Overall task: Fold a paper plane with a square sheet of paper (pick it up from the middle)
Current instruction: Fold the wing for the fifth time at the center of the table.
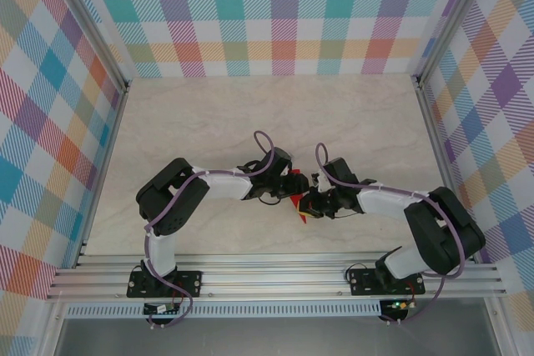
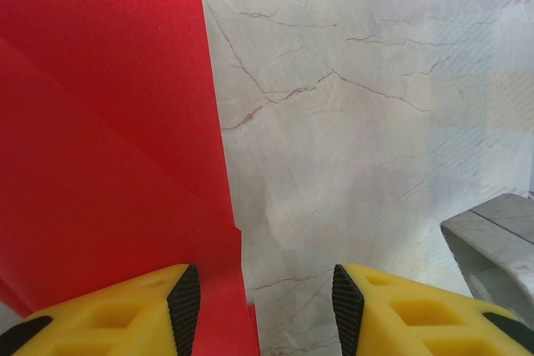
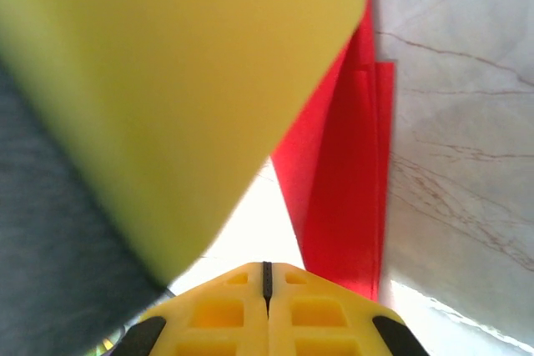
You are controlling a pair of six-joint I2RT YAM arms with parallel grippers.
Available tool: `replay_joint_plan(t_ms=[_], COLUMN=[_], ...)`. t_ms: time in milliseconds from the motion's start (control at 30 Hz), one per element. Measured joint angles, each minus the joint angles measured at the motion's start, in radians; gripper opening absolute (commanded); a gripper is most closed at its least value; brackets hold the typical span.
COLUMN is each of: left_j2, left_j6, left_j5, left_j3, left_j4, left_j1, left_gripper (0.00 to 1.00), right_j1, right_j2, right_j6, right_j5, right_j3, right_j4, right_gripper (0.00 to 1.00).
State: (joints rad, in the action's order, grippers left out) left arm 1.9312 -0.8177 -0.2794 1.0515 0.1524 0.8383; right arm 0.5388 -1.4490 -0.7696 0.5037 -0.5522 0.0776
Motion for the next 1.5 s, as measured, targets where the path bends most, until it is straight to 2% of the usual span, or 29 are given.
replay_joint_plan(t_ms=[367, 633, 867, 1067, 1500], left_j2=[0.000, 0.000, 0.000, 0.000, 0.005], left_j6=[0.000, 0.000, 0.000, 0.000, 0.000], left_j5=[0.000, 0.000, 0.000, -0.001, -0.002], left_j3=[0.000, 0.000, 0.000, 0.000, 0.008], left_j4=[0.000, -0.001, -0.001, 0.000, -0.008], left_j1=[0.000, 0.000, 0.000, 0.000, 0.000], left_gripper=[0.49, 0.49, 0.49, 0.49, 0.49], right_j1=[0.000, -0.001, 0.000, 0.000, 0.000], right_j2=[-0.029, -0.043, 0.025, 0.109, 0.013], right_j6=[0.030, 0.042, 0.045, 0.026, 0.012], right_j5=[-0.071, -0.060, -0.078, -0.041, 0.031], right_j3=[-0.002, 0.003, 0.010, 0.009, 0.003], right_j4=[0.062, 0.050, 0.099, 0.096, 0.067], right_gripper=[0.03, 0.02, 0.03, 0.05, 0.08])
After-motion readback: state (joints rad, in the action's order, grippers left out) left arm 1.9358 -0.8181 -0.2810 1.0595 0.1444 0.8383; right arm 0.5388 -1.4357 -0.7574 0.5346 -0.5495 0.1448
